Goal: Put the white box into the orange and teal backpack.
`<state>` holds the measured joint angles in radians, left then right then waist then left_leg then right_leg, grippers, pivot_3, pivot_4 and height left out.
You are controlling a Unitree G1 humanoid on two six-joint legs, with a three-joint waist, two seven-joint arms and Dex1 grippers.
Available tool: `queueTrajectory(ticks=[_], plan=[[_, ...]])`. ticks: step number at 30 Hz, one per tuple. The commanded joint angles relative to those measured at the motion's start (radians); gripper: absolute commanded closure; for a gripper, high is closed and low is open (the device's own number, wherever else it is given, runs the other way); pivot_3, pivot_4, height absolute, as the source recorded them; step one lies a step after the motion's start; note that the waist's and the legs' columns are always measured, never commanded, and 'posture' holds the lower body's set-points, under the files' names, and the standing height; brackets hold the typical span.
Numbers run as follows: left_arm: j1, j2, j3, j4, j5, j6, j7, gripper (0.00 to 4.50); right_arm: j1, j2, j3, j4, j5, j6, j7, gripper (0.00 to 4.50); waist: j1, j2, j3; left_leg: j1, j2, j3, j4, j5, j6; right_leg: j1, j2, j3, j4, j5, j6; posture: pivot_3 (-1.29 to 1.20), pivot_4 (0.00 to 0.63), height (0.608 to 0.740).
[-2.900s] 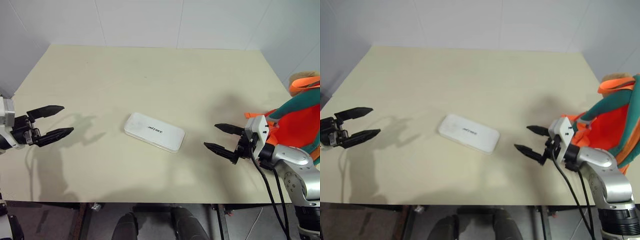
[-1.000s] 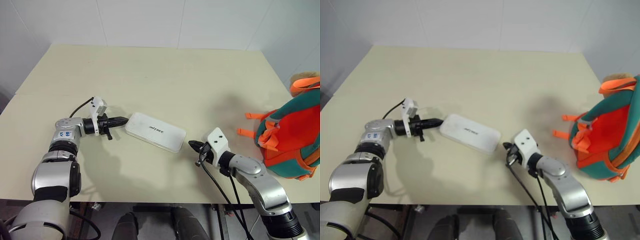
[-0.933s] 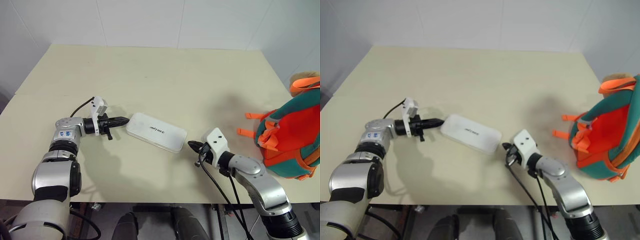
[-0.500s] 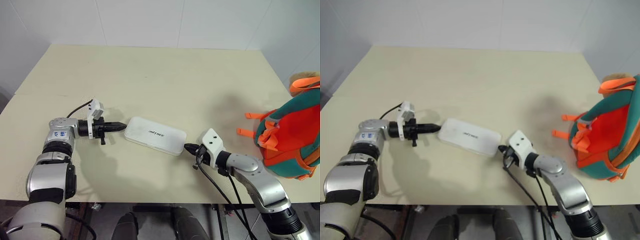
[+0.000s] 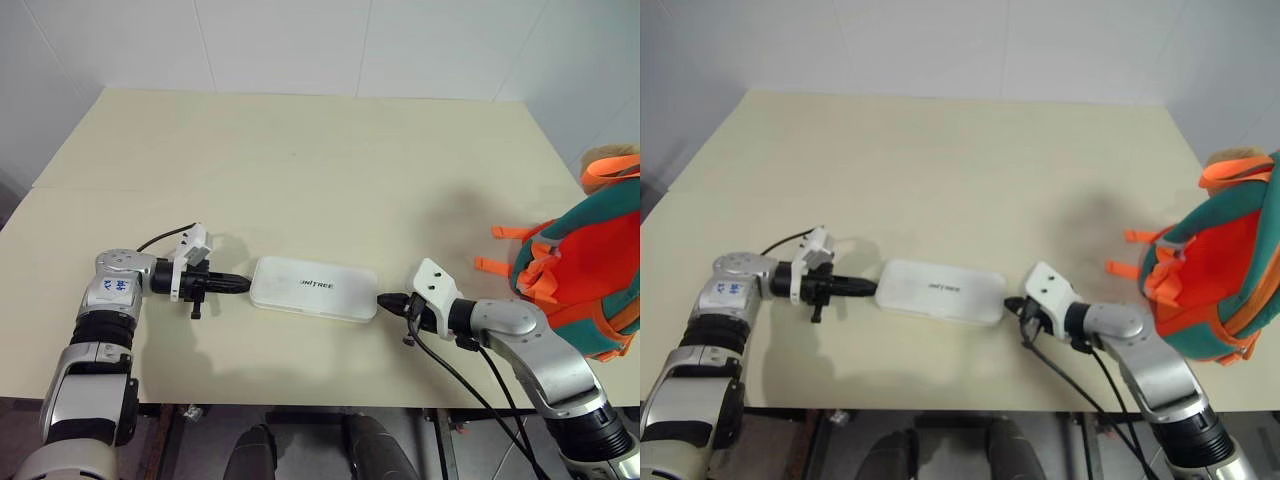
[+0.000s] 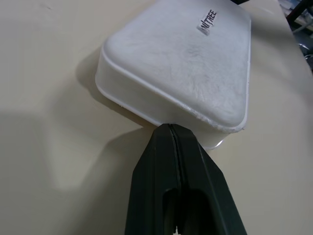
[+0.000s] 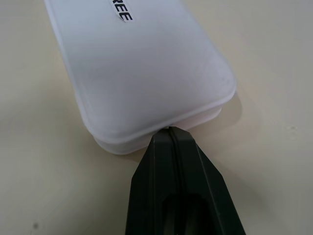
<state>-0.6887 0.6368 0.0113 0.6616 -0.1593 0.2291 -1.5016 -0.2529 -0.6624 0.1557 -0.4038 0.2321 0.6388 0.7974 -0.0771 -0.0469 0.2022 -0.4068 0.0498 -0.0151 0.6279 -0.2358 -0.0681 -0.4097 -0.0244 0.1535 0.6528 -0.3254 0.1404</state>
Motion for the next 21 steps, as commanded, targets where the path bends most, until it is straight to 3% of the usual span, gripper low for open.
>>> queueTrajectory(ticks=[1,12,21], plan=[[0.012,-0.023,-0.039,-0.12,-0.06,0.041,-0.076,4.49,-0.012,0.019,0.023,-0.09,0.062,-0.019,0.049,4.5,0.0,0.0,0.0,0.0,0.0,0.0,0.0,0.0,0.0,0.0,0.0,0.0,0.0,0.0,0.0,0.0,0.15,0.74],[0.091,0.016,-0.082,-0.312,-0.102,0.143,-0.067,4.49,0.0,-0.009,0.006,-0.089,0.06,-0.032,0.079,4.5,-0.002,0.0,0.0,0.0,0.0,0.0,0.0,0.0,0.0,0.0,0.0,0.0,0.0,0.0,-0.001,0.0,0.15,0.74],[0.102,0.036,-0.078,-0.301,-0.088,0.119,-0.024,4.49,0.036,-0.027,-0.004,-0.092,0.053,-0.027,0.095,4.5,-0.003,0.0,0.0,0.0,0.0,0.0,0.0,0.0,0.0,0.0,0.0,0.0,0.0,0.0,-0.001,0.0,0.15,0.74]])
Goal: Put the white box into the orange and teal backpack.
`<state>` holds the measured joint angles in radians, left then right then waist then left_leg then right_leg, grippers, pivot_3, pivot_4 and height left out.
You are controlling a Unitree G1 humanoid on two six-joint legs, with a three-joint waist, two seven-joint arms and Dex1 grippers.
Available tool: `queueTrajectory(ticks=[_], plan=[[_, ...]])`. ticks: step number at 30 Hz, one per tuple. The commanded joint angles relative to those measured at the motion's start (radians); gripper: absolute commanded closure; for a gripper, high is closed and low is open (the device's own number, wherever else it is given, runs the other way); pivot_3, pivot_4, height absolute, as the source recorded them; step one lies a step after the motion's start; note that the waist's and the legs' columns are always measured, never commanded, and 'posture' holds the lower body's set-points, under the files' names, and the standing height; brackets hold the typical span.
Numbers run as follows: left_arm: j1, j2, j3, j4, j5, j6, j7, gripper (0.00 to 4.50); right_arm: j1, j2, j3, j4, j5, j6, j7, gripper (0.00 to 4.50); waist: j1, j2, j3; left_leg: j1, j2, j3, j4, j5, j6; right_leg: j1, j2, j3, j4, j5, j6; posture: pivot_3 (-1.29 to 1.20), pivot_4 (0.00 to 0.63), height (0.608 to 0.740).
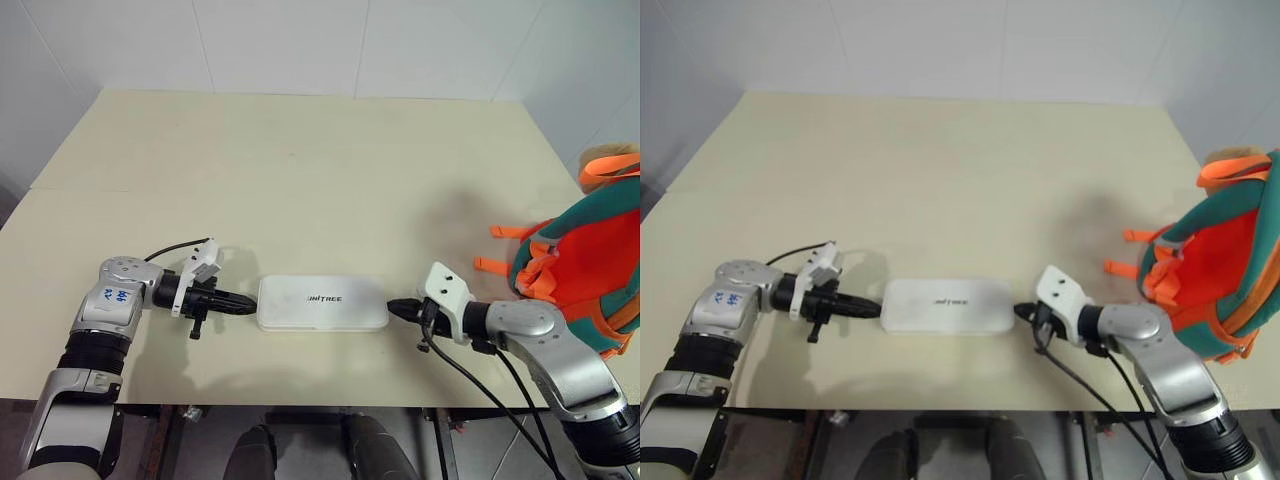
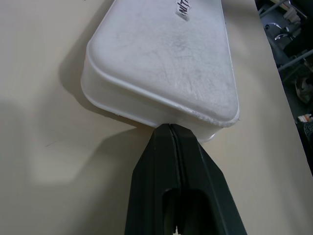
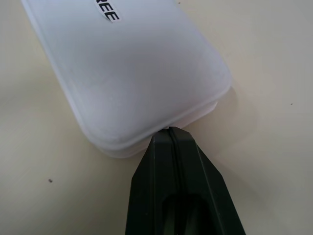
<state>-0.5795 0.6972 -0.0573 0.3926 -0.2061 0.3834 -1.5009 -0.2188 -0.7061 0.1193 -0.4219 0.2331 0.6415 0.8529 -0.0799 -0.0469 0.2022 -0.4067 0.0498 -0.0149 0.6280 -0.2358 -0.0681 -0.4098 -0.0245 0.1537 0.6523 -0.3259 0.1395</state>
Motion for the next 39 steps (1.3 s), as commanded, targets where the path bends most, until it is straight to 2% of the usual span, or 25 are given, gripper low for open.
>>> queueTrajectory(ticks=[1,12,18,22,25,30,36,38,39], plan=[[-0.014,-0.026,0.001,-0.011,-0.037,-0.055,-0.01,4.49,0.005,0.018,0.028,-0.07,0.049,-0.031,0.037,4.5,0.001,0.0,0.0,0.0,0.0,0.0,0.0,0.0,0.0,0.0,0.0,0.0,0.0,0.0,0.0,0.0,0.15,0.74],[-0.045,-0.007,0.098,0.057,-0.055,-0.087,0.098,4.49,0.035,-0.036,-0.071,-0.008,0.033,-0.061,0.033,4.5,0.001,0.0,0.0,0.0,0.0,0.0,0.0,0.0,0.0,0.0,0.0,0.0,0.0,0.0,0.0,0.0,0.15,0.74],[-0.002,0.037,0.127,-0.006,-0.085,-0.024,0.13,4.49,0.041,-0.085,-0.119,0.04,0.033,-0.104,0.049,4.5,-0.001,0.0,0.0,0.0,0.0,0.0,0.0,0.0,0.0,0.0,0.0,0.0,0.0,0.0,0.0,0.0,0.15,0.74],[-0.001,0.081,0.125,-0.013,-0.056,0.058,0.22,4.49,0.027,-0.096,-0.15,0.071,0.022,-0.134,0.035,4.5,-0.001,0.0,0.0,0.0,0.0,0.0,0.0,0.0,0.0,0.0,0.0,0.0,0.0,0.0,0.0,0.0,0.15,0.74],[-0.069,0.086,0.142,0.053,-0.05,0.201,0.337,3.93,0.033,-0.113,-0.176,0.055,0.058,-0.101,0.056,3.63,0.0,0.0,0.0,0.0,0.0,0.0,0.001,0.0,0.0,0.0,0.0,0.0,0.0,0.0,0.0,0.0,0.15,0.74],[-0.099,0.07,0.216,0.033,-0.135,0.301,0.377,2.39,0.032,-0.125,-0.189,0.061,0.067,-0.11,0.064,1.94,0.001,0.0,0.0,0.0,0.0,0.0,0.0,0.0,0.0,0.001,0.0,0.0,-0.001,0.0,0.001,0.0,0.15,0.74],[-0.099,0.064,0.246,0.006,-0.209,0.433,0.394,0.62,0.024,-0.106,-0.163,0.083,0.032,-0.136,0.033,0.02,-0.002,0.0,0.0,0.0,0.0,0.0,-0.001,0.0,0.0,0.0,0.0,0.0,0.0,0.0,0.001,0.0,0.15,0.74],[-0.1,0.06,0.256,0.006,-0.243,0.494,0.396,0.01,0.022,-0.095,-0.144,0.1,0.004,-0.155,0.009,0.0,-0.001,0.0,0.0,0.0,0.0,0.0,0.0,0.0,0.0,0.0,0.0,0.0,0.0,0.0,0.001,0.0,0.15,0.74],[-0.1,0.059,0.26,0.006,-0.256,0.517,0.4,0.01,0.022,-0.091,-0.136,0.106,-0.005,-0.161,0.002,0.0,-0.001,0.0,0.0,0.0,0.0,0.0,0.0,0.0,0.0,0.0,0.0,0.0,0.0,0.0,0.001,0.0,0.15,0.74]])
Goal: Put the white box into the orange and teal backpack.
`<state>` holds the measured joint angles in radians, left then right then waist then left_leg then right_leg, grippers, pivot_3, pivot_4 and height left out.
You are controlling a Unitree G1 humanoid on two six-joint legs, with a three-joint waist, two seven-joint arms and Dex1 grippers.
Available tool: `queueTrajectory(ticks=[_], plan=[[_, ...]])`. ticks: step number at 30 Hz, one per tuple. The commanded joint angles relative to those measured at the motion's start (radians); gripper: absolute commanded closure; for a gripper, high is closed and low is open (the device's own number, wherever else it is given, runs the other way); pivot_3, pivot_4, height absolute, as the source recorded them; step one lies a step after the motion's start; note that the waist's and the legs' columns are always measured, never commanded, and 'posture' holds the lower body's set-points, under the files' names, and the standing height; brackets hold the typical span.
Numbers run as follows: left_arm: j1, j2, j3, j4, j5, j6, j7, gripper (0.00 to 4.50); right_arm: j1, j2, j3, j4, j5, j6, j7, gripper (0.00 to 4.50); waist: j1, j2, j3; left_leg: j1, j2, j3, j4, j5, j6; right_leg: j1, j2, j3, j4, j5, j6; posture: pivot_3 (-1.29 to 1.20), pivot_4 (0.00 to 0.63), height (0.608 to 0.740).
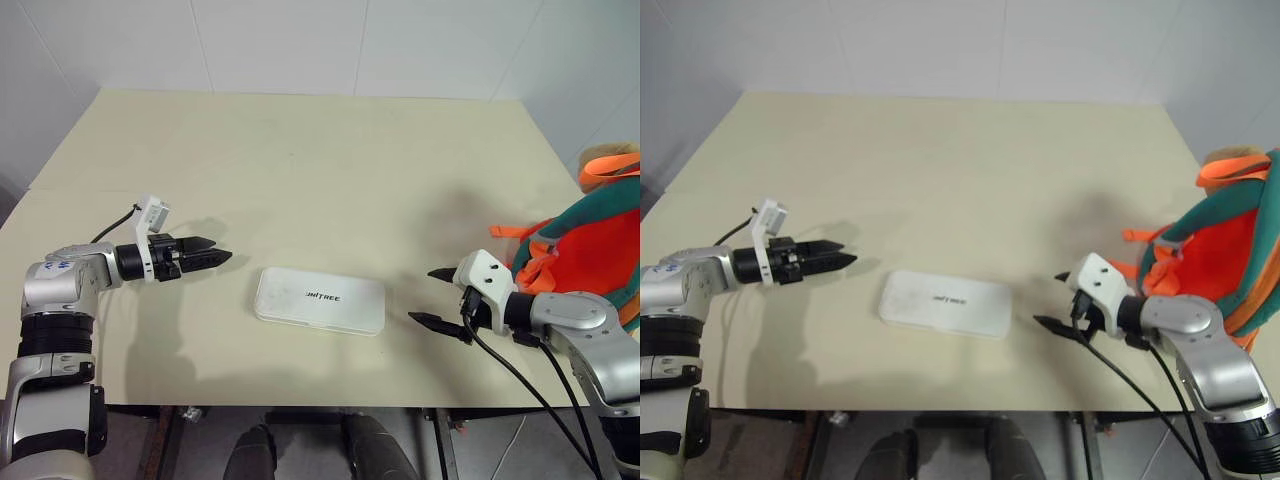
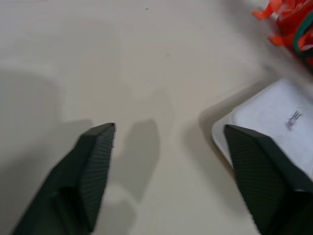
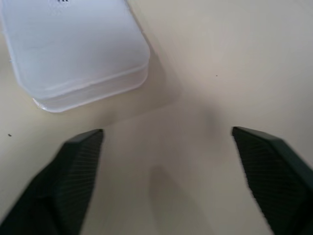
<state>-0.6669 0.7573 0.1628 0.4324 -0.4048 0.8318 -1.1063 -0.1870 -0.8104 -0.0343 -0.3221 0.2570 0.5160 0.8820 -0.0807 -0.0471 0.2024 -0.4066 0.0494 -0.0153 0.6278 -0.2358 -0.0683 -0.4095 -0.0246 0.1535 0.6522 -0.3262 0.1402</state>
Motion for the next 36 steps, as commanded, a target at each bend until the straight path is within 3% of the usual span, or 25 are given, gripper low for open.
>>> queueTrajectory(ticks=[1,8,15,24,36], plan=[[-0.013,-0.002,0.043,-0.034,-0.071,0.09,0.006,0.01,-0.012,0.018,0.023,0.013,-0.038,-0.045,-0.034,0.0,0.0,0.0,0.0,0.0,0.0,0.0,0.0,0.0,0.0,0.0,0.0,0.0,0.0,0.0,0.0,0.0,0.15,0.74],[-0.036,0.017,0.007,0.058,-0.19,0.398,-0.085,0.01,-0.032,0.05,0.08,0.086,-0.132,-0.124,-0.092,0.0,-0.001,0.0,0.0,0.0,0.0,0.0,0.0,0.0,0.0,0.0,0.0,0.0,0.0,0.0,0.0,0.0,0.15,0.74],[-0.078,-0.006,-0.079,0.186,-0.214,0.519,-0.173,0.01,-0.059,0.078,0.117,0.117,-0.181,-0.142,-0.122,0.0,-0.003,0.0,0.0,0.0,0.0,0.0,0.001,0.0,0.0,0.0,0.0,-0.001,0.001,0.0,0.0,0.0,0.15,0.74],[-0.118,-0.043,-0.268,0.276,-0.144,0.438,-0.279,0.01,-0.068,0.099,0.154,0.103,-0.207,-0.144,-0.112,0.0,-0.001,0.0,0.0,0.001,0.0,0.0,0.001,0.0,0.0,0.001,0.0,-0.001,0.001,0.0,0.0,0.0,0.15,0.74],[-0.197,-0.122,-0.363,0.403,-0.031,0.285,-0.385,0.01,-0.08,0.105,0.148,0.108,-0.217,-0.149,-0.108,0.0,0.003,0.0,-0.001,0.003,-0.001,-0.001,0.002,0.001,0.0,0.002,0.0,0.0,0.001,0.0,0.0,0.0,0.15,0.74]])
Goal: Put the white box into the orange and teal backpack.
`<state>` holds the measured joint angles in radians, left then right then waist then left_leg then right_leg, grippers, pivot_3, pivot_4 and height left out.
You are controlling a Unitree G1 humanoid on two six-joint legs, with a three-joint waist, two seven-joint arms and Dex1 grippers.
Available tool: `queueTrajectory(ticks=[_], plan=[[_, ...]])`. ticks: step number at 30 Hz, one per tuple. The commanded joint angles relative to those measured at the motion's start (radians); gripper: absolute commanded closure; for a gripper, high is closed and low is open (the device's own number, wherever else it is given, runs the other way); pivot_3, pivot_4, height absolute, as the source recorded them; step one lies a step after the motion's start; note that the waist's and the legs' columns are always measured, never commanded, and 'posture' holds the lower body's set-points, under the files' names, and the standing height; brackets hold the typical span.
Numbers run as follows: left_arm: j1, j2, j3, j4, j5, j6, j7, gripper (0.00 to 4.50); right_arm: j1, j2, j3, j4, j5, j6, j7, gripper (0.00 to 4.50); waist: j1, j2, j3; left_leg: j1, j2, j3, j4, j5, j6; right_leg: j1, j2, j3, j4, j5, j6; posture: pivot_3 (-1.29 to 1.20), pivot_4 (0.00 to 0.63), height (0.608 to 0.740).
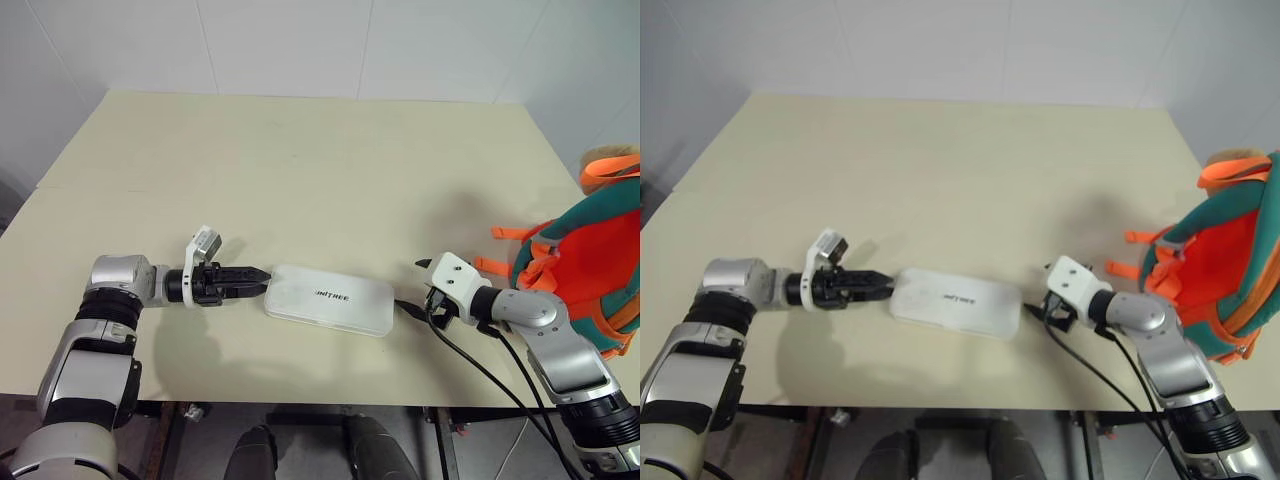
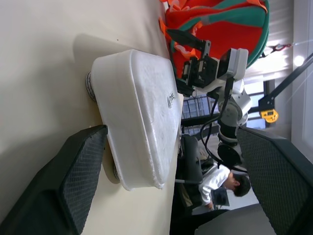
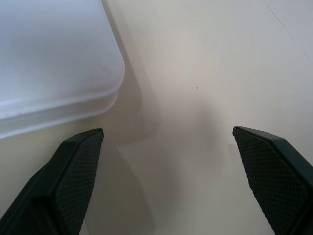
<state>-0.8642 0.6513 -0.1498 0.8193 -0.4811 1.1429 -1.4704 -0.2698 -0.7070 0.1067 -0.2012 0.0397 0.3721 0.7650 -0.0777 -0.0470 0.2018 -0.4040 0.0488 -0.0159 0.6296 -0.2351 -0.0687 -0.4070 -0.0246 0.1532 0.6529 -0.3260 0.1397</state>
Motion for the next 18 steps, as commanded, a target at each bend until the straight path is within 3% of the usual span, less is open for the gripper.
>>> queueTrajectory(ticks=[1,18], plan=[[0.001,-0.015,-0.066,0.014,0.062,-0.041,-0.029,0.01,0.001,0.002,0.006,-0.013,0.0,-0.005,0.01,0.0,0.001,0.0,0.0,0.0,0.0,0.0,0.0,0.0,0.0,0.0,0.0,0.0,0.0,0.0,0.0,0.0,0.15,0.74],[-0.055,0.01,-0.149,0.018,0.144,-0.024,0.015,0.01,-0.024,0.017,0.028,0.018,-0.008,-0.037,0.028,0.0,-0.005,0.001,-0.001,0.004,0.0,0.0,0.0,0.002,0.001,0.004,0.0,0.001,0.0,-0.002,-0.003,0.0,0.15,0.74]])
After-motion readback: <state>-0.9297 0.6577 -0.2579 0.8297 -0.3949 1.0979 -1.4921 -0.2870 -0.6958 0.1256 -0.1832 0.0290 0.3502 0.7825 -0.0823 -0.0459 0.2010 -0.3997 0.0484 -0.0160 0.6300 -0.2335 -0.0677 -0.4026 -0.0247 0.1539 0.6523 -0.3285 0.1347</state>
